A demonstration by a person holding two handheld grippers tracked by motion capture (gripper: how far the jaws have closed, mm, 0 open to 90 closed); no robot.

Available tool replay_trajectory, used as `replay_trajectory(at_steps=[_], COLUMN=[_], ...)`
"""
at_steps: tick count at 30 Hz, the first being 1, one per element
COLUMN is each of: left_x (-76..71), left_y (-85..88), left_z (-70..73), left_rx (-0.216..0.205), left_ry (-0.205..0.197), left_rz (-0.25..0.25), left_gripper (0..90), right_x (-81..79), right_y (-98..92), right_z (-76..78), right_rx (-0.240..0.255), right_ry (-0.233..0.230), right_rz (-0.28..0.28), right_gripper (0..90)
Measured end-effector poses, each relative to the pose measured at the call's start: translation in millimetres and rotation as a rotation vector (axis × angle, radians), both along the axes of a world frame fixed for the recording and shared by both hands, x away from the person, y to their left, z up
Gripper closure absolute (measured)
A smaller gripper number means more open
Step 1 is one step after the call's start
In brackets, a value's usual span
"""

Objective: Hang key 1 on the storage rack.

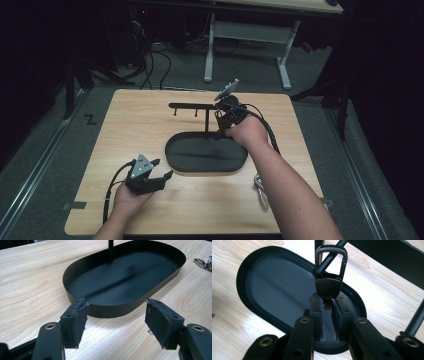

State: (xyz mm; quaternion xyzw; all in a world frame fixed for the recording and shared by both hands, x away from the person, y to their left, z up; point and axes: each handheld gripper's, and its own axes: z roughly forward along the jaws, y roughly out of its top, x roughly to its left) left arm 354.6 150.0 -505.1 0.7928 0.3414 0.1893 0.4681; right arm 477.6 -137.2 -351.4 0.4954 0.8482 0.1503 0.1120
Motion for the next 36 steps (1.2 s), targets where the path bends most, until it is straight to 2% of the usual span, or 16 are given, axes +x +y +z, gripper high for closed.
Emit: replay_trajectory(at_steps=[3,8,24,33,36], left_x=[0.1,-0.2,0.5,0.7,0.1], left_y=[-0.4,-0.4,-2.7,-3.8,-4.0], left_z=[-0.3,0.0,-1.7,-2.3,-2.2], left_rx=[0.000,0.000,0.009,0.014,0.018], left_ry=[-0.001,-0.001,0.002,0.006,0.008], left_rz=[0.000,-0.002,-0.004,-0.004,-0.002], left_gripper=[34.4,34.4,34.4,34.5,34.5], right_x=[-0.1,-2.1,-15.2,-35.5,-44.4], right_y=[0.1,-1.6,-15.8,-29.9,-38.3], right_z=[2.3,4.9,-2.0,-1.6,-2.2], right_rx=[0.016,0.014,0.032,0.046,0.066], right_ry=[-0.002,-0.003,0.017,0.010,0.001], right_rz=[-0.007,-0.001,-0.018,-0.007,-0.013], right_gripper=[76.6,75.4,68.2,65.1,65.1])
